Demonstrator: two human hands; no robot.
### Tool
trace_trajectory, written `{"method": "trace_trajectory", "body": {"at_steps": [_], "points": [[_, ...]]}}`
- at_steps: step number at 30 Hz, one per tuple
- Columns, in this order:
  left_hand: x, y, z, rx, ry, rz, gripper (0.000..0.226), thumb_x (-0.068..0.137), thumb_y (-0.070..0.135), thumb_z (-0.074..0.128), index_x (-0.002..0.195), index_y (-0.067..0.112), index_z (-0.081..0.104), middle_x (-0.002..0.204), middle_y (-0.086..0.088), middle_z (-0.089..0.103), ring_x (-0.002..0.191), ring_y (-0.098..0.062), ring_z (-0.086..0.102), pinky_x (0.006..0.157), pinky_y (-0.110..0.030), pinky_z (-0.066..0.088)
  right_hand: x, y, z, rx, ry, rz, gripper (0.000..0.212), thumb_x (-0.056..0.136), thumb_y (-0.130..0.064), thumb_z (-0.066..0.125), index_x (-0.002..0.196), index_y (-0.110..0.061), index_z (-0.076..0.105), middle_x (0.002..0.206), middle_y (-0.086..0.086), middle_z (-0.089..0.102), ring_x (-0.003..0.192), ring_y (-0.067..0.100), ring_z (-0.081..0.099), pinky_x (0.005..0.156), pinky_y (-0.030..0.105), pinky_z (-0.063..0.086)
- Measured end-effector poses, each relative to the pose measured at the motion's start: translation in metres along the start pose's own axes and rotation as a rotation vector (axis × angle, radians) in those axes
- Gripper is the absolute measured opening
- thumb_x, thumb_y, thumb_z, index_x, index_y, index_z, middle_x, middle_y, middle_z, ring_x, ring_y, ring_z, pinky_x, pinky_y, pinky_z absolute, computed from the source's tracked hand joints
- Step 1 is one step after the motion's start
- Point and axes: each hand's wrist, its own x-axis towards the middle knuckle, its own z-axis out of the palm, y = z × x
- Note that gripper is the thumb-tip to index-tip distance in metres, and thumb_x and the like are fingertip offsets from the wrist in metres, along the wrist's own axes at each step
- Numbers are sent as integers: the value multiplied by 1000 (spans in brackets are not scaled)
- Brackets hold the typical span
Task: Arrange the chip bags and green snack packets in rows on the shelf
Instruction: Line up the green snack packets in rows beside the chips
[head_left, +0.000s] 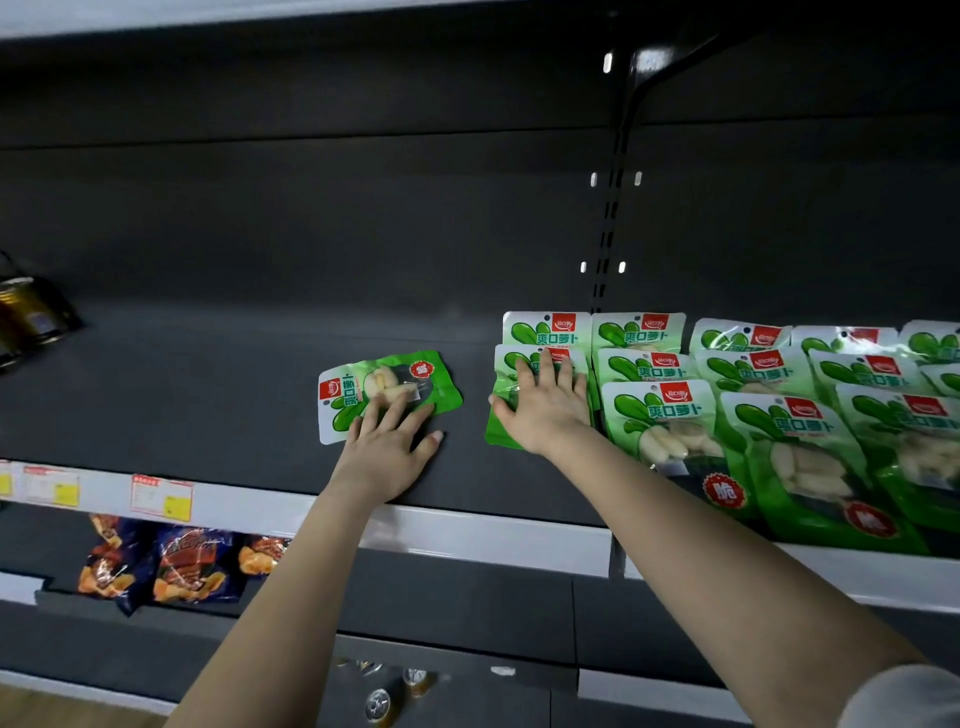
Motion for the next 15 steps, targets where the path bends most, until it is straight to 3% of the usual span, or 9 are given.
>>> {"method": "trace_trajectory", "body": {"at_steps": [7,11,15], "points": [[-1,0,0,-23,14,-6,51,97,52,30,145,36,27,157,15,7,146,-21,-2,119,-42,3,2,3,-4,-20,-71,-16,72,95,-60,22,153,-21,3,159,13,-9,145,38,-9,117,52,-1],[-5,1,-2,-77,85,-7,49,97,46,36,143,30,34,157,11,14,146,-22,5,118,-42,7,1,-5,-11,-28,-120,73,73,98,-50,24,152,-7,-1,158,18,-13,145,36,-12,115,55,-7],[-7,3,-8,-96,235,-142,50,95,35,44,141,19,35,153,-7,27,141,-30,20,117,-44,11,1,-16,-16,79,31,43,71,97,-32,38,151,-5,1,159,15,-8,146,32,-9,117,51,-5]]}}
